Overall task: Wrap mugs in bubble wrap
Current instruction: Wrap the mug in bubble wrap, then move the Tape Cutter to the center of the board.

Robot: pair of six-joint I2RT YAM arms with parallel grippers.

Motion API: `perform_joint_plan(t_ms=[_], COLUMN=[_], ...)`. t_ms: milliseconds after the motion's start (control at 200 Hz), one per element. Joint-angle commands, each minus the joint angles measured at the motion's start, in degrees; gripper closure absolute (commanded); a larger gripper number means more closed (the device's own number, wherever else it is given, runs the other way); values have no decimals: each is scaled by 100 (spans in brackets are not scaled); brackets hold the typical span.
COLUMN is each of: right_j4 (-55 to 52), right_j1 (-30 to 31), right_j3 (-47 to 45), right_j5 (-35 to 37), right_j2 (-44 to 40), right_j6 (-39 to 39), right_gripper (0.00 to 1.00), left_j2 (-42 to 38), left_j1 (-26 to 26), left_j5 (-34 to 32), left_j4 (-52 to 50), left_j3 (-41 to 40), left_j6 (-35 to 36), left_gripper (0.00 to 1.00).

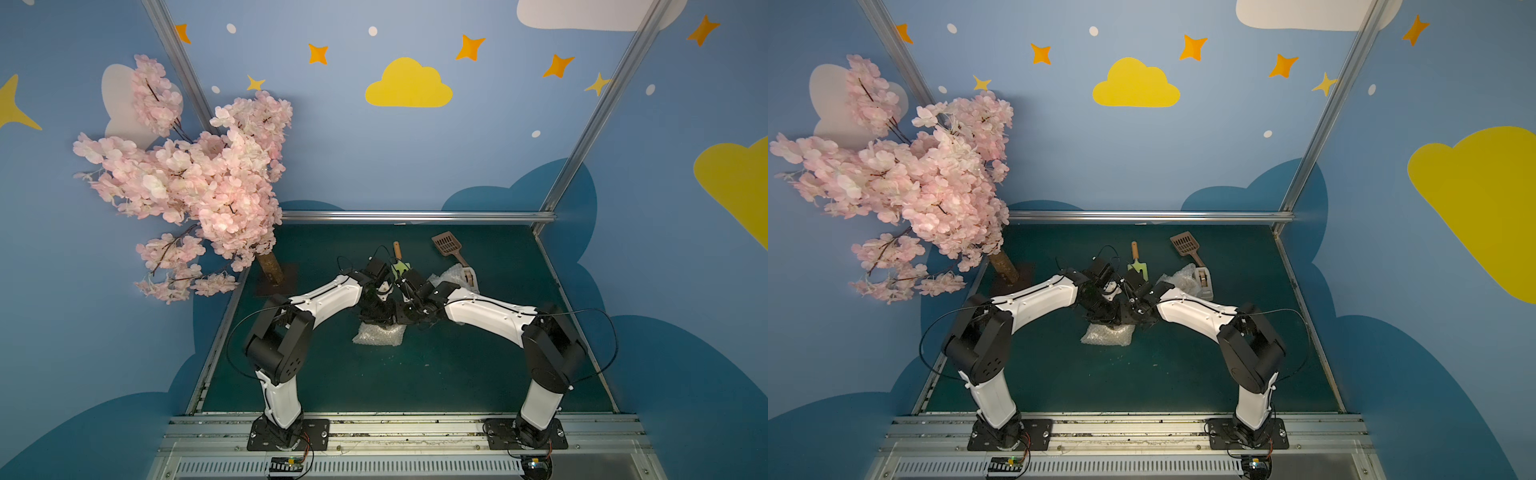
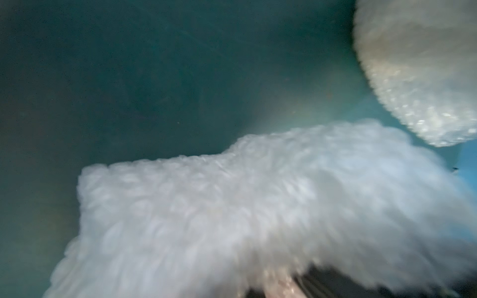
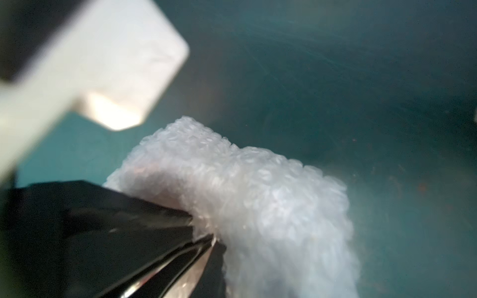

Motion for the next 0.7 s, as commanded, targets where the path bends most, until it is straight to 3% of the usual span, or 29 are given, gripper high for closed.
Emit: perform_joint_plan(t_ms=[0,145,405,696], right_j4=[-458,-268,-541,40], right_j1=[-34,-69,-478,-2406], right_j3=[-306,-488,-813,-1684], right_j5=[43,19,202,-528], right_j2=[-387,-987,-2254,-3223], right_j6=[-175,-527,-865,-1644], right_gripper=[64,43,32,25], left_j2=[373,400,336,335], left_j1=[59,57,64,87], left_j5=[-936,-893,-1106,-1222], left_j4=[-393,-420,-562,-805], left_j3=[-5,140,456,701], left_j6=[276,404,989,1282], left_gripper=[92,94,92,90])
